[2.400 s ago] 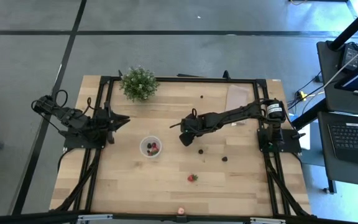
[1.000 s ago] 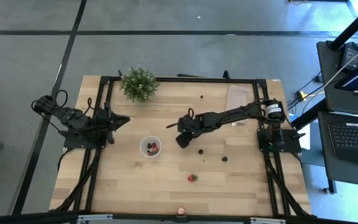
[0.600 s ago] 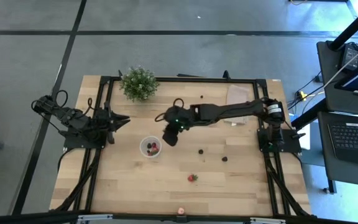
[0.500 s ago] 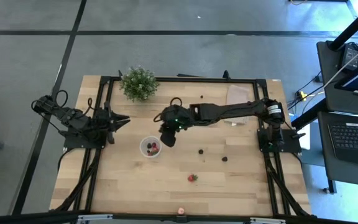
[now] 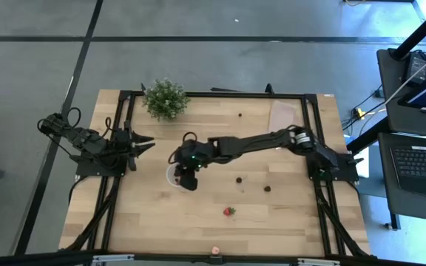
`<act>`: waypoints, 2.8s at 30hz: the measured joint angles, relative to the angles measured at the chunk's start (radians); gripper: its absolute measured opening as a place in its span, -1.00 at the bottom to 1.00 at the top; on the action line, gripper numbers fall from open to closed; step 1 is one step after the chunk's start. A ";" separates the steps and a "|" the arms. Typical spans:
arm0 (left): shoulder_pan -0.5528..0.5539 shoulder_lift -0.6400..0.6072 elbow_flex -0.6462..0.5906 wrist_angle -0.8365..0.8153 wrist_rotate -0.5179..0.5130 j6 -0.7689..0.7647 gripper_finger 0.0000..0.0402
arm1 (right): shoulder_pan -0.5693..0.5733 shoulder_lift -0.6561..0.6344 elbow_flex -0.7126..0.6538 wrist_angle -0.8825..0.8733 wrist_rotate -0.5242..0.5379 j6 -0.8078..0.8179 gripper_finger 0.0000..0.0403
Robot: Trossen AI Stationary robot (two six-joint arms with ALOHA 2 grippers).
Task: Pick and placing Produce into tupperware
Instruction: Put the blueberry into the container
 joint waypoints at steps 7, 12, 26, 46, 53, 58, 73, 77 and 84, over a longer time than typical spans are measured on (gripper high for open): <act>0.000 0.000 0.000 -0.011 -0.004 0.000 -0.48 | 0.001 0.078 0.027 -0.023 -0.065 0.024 -0.40; 0.000 0.000 0.000 -0.031 -0.004 -0.002 -0.45 | 0.002 0.087 0.016 -0.048 -0.069 0.022 -0.34; 0.000 0.000 0.000 -0.033 -0.004 -0.001 -0.37 | 0.001 0.087 0.012 -0.054 -0.068 0.021 -0.29; 0.000 0.000 0.000 -0.033 -0.004 -0.001 -0.50 | -0.044 -0.011 0.011 -0.067 -0.092 -0.077 0.23; 0.000 0.000 0.000 -0.034 -0.005 -0.001 -0.56 | -0.052 -0.126 0.014 -0.357 -0.090 -0.320 0.23; 0.000 0.000 0.000 -0.034 -0.005 -0.003 -0.60 | -0.024 -0.147 0.013 -0.707 0.006 -0.419 0.23; 0.000 0.000 0.000 -0.083 -0.005 -0.009 -0.73 | 0.064 -0.173 -0.296 -0.696 -0.004 -0.495 0.22; 0.000 0.000 0.000 -0.090 -0.005 -0.010 -0.76 | 0.084 -0.181 -0.380 -0.623 0.036 -0.453 0.18; 0.000 0.000 0.000 -0.098 -0.005 -0.010 -0.83 | 0.088 -0.181 -0.483 -0.583 0.063 -0.391 0.11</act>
